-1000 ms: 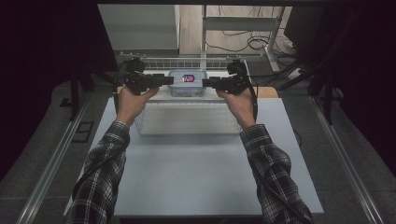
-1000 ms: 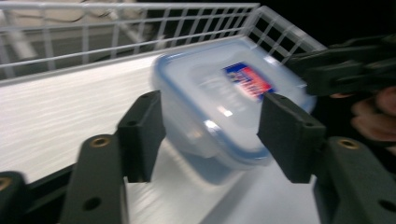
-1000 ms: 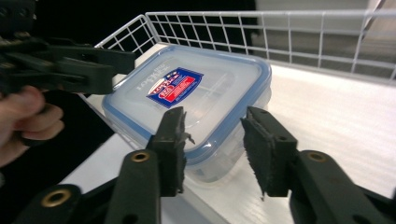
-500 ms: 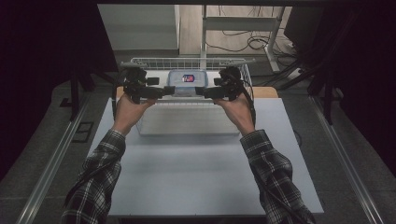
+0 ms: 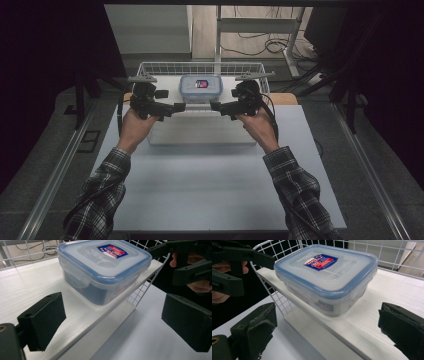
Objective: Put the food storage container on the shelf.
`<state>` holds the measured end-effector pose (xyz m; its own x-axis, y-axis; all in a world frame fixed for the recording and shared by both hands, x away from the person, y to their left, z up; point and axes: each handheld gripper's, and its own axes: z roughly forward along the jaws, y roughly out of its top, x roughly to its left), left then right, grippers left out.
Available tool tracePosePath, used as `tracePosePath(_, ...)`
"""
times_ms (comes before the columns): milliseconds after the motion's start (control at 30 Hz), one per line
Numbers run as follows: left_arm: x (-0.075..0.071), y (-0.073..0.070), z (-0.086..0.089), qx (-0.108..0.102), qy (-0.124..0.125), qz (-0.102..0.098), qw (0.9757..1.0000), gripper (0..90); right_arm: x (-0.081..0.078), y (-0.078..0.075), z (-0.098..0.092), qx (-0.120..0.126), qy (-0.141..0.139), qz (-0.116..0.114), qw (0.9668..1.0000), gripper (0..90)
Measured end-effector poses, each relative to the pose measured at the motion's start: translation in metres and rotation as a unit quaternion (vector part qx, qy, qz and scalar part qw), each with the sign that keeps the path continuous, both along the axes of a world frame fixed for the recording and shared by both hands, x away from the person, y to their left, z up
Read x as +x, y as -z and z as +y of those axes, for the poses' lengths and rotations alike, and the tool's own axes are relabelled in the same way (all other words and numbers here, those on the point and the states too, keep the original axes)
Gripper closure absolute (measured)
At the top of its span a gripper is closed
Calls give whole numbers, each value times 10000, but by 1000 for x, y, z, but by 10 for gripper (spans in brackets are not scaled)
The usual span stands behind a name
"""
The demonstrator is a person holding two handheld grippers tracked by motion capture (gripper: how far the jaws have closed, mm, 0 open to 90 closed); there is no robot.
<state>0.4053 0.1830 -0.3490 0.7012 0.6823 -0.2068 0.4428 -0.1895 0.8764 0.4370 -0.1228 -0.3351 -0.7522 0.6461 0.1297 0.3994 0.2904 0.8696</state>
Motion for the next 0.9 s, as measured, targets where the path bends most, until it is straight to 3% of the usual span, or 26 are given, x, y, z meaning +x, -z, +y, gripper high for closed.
tracePosePath(233, -13, 1, -1, 232, 38, -155, 9996, 34, -10, 1, -4, -10, 13, -93, 10000, 4)
tracePosePath(667, -43, 5, -8, 308, 129, -467, 9984, 27, -31, 8, -8, -87, -109, -283, 9995, 4)
tracePosePath(900, -54, 14, -14, 364, 154, -476, 9981, 20, -43, 15, -9, -117, -182, -354, 9991, 3)
